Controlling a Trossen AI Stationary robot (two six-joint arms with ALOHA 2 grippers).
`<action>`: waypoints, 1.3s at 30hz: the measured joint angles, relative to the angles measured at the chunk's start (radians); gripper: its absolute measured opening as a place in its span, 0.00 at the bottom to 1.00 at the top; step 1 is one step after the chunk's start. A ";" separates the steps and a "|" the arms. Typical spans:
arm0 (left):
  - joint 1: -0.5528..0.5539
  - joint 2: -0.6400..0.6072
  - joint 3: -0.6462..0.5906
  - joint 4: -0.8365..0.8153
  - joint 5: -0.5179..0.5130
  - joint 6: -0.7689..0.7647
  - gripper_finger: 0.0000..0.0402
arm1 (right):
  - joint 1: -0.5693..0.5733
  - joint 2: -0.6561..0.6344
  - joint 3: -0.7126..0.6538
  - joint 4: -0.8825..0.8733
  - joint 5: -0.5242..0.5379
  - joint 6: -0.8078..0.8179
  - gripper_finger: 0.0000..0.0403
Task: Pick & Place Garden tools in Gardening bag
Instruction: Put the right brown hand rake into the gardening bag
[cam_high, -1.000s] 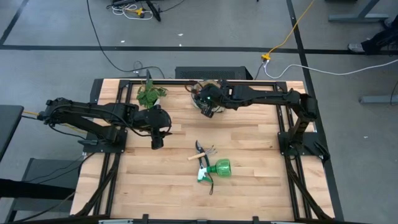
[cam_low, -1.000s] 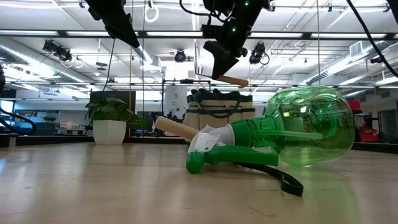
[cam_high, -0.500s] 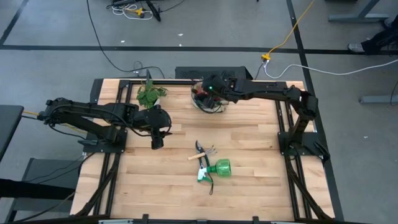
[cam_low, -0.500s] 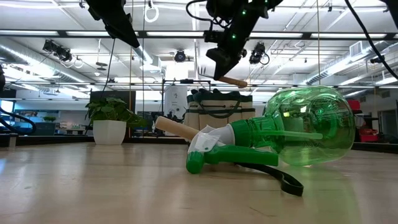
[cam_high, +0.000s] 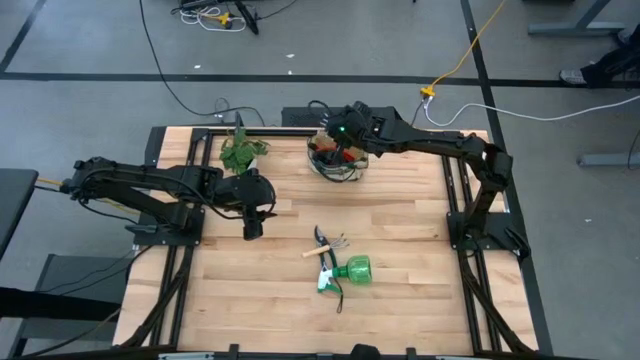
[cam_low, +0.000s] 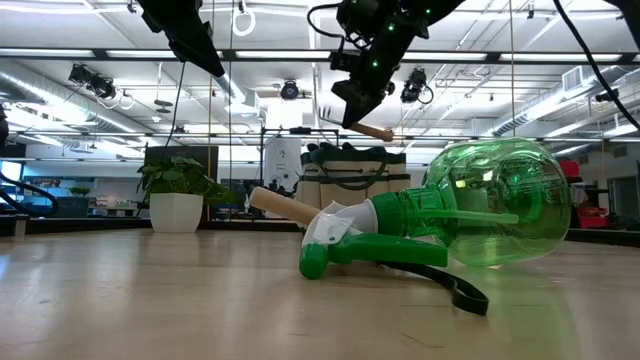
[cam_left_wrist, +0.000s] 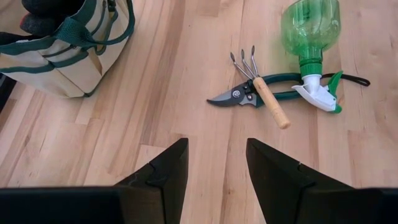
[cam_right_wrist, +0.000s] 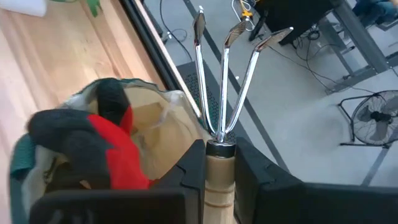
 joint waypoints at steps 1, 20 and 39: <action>0.000 0.000 0.000 0.000 0.000 0.000 0.42 | -0.004 0.000 0.000 0.001 -0.007 0.000 0.11; 0.000 0.000 0.000 0.000 0.000 0.000 0.42 | -0.051 0.061 -0.002 0.031 -0.088 -0.041 0.11; 0.000 0.000 0.000 0.000 0.000 0.000 0.42 | -0.074 0.060 -0.151 0.113 -0.131 -0.038 0.11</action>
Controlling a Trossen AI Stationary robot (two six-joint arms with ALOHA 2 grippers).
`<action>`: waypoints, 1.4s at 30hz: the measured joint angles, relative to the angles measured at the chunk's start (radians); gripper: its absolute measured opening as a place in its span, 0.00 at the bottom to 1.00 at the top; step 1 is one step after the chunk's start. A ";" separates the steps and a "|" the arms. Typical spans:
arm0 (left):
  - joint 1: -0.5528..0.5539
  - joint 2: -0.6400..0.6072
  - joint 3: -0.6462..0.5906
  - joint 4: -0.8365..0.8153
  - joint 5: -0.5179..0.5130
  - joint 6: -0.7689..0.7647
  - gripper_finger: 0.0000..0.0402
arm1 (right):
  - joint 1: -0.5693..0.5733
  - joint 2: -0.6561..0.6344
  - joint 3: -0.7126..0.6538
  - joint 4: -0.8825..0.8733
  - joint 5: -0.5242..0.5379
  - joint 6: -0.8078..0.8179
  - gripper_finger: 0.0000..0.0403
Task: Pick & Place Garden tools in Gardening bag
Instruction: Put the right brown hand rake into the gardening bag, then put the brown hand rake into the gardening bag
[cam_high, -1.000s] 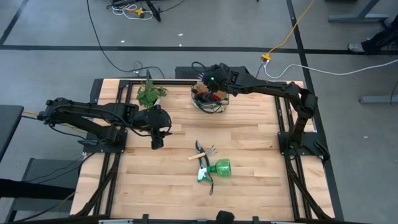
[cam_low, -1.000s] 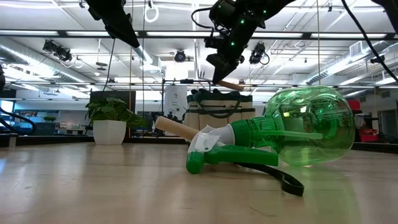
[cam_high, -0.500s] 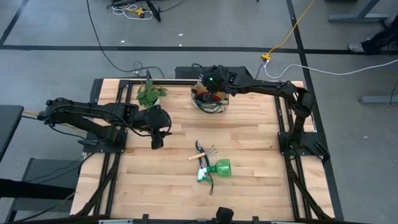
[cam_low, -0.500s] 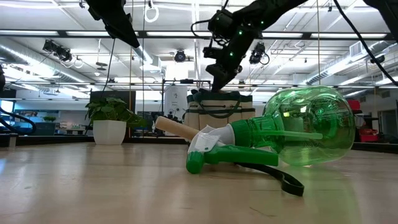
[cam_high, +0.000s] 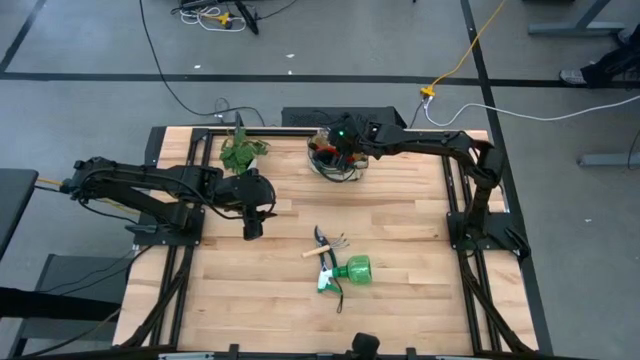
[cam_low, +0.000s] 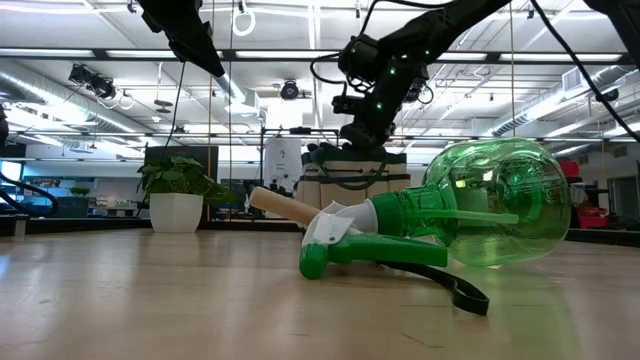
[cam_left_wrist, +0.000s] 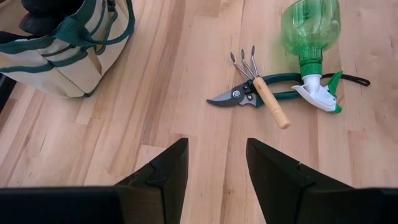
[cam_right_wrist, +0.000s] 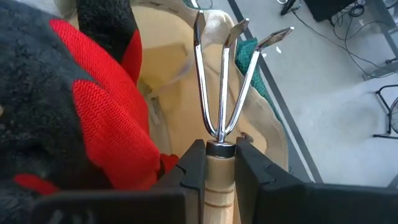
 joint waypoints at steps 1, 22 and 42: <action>0.000 0.000 0.000 0.000 0.000 0.000 0.42 | 0.000 0.000 0.000 0.003 0.000 0.001 0.11; 0.000 0.000 0.000 0.000 0.000 0.008 0.42 | 0.006 0.000 0.000 -0.003 -0.052 0.013 0.22; 0.000 0.000 0.000 0.002 0.000 0.007 0.42 | 0.023 -0.057 0.000 0.008 -0.041 0.026 0.25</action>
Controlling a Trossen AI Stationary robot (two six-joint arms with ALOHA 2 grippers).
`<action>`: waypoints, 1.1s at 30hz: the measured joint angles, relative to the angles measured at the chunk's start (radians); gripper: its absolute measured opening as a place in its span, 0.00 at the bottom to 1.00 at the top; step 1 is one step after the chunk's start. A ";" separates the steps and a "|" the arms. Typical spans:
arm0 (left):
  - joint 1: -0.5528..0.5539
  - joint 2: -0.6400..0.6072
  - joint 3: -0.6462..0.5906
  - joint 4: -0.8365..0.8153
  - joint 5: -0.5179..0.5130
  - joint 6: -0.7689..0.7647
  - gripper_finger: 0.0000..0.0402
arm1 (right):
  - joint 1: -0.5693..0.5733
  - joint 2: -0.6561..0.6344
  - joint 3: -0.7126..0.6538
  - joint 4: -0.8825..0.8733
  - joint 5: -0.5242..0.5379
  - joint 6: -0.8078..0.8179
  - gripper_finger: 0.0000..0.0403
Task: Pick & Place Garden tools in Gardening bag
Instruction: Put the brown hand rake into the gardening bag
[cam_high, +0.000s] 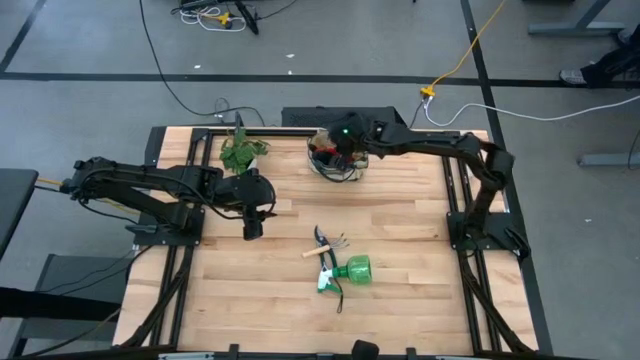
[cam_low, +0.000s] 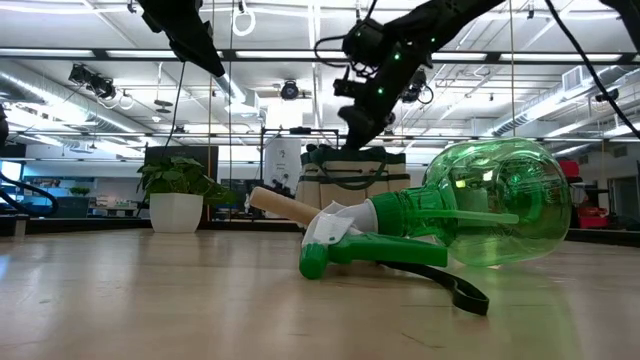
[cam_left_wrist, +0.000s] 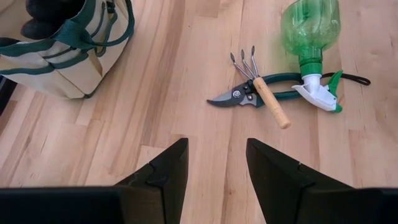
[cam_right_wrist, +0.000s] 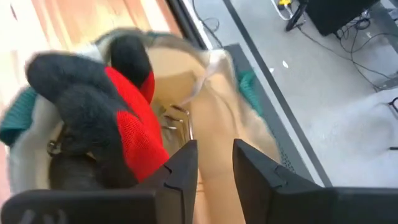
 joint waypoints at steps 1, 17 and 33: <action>0.000 0.000 0.000 0.001 0.000 0.000 0.42 | 0.000 -0.011 0.000 0.001 -0.002 0.007 0.25; 0.000 0.000 0.000 0.035 0.008 -0.004 0.42 | 0.070 -0.164 0.000 -0.021 -0.100 0.096 0.24; 0.000 0.126 0.001 0.245 0.162 -0.063 0.42 | 0.099 -0.186 0.001 -0.049 -0.106 0.103 0.24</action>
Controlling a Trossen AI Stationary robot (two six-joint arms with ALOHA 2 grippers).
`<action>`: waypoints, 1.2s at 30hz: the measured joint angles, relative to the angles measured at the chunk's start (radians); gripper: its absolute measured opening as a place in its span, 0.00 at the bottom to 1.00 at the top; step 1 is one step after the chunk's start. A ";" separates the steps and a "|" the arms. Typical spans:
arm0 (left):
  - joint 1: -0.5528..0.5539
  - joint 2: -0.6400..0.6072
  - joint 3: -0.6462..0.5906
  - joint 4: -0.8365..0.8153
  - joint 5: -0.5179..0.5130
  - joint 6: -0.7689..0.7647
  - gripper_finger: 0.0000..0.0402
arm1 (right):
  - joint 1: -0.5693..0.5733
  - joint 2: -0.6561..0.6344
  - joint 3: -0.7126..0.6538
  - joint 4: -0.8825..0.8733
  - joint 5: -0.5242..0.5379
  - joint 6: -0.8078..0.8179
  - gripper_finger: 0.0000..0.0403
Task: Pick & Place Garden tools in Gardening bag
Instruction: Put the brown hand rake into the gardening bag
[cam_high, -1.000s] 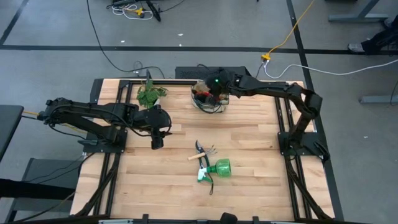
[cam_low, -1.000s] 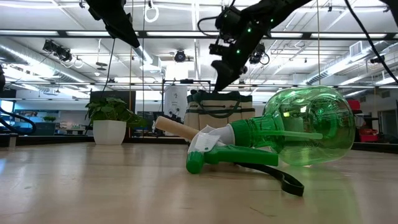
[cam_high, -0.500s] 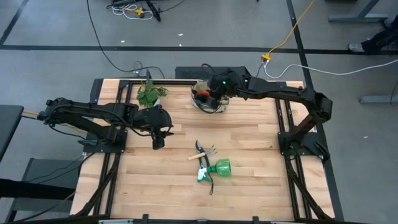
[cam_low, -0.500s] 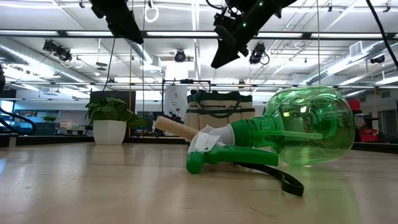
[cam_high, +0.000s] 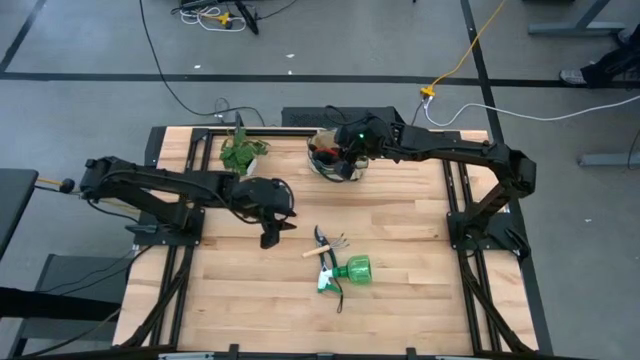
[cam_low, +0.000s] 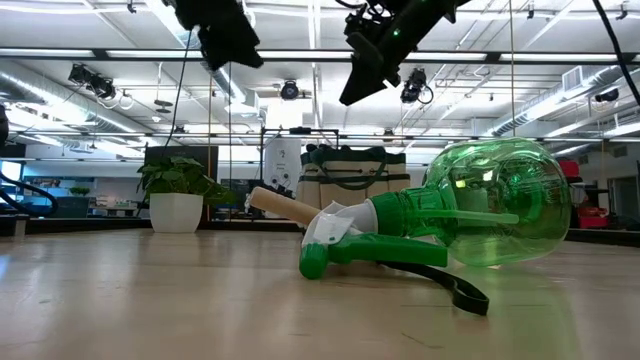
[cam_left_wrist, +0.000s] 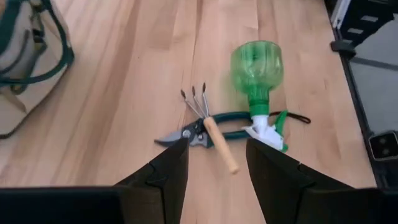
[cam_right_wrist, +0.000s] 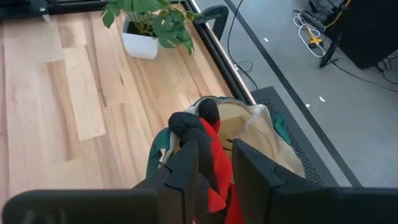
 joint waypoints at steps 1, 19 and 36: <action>0.000 0.016 0.000 0.006 0.000 -0.004 0.42 | 0.000 0.000 0.000 -0.003 0.000 0.000 0.24; -0.047 0.319 0.003 0.176 0.044 -0.085 0.42 | 0.000 0.000 0.000 -0.020 -0.008 0.000 0.24; -0.073 0.439 0.002 0.245 0.039 -0.157 0.42 | 0.000 0.001 0.000 -0.018 -0.008 0.000 0.24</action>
